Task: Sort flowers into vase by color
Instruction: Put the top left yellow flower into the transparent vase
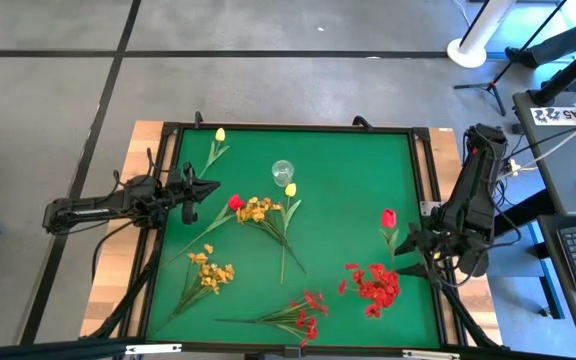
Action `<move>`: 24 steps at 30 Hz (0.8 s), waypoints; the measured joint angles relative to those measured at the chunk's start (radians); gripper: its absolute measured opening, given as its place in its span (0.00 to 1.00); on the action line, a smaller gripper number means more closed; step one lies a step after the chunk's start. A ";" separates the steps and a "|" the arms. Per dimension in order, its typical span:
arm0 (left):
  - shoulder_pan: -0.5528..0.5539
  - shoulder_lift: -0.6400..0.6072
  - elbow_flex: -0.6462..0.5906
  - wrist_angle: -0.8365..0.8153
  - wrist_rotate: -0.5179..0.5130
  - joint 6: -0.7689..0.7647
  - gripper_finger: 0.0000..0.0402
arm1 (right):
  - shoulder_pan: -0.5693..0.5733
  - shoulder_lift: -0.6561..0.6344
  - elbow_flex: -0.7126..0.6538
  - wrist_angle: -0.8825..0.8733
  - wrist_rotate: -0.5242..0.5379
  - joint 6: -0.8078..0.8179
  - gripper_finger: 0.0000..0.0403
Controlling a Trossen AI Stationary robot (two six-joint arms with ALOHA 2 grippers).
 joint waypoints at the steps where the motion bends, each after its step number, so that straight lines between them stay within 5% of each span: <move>1: 0.000 0.000 0.000 0.000 0.000 0.000 0.01 | 0.000 0.000 0.000 -0.001 0.001 0.000 0.64; 18: 0.000 0.000 0.000 0.000 0.000 0.000 0.01 | 0.000 -0.153 0.142 -0.047 0.168 -0.315 0.64; 24: 0.000 0.000 0.000 0.000 0.000 0.000 0.01 | 0.000 -0.200 0.189 -0.037 0.403 -0.462 0.64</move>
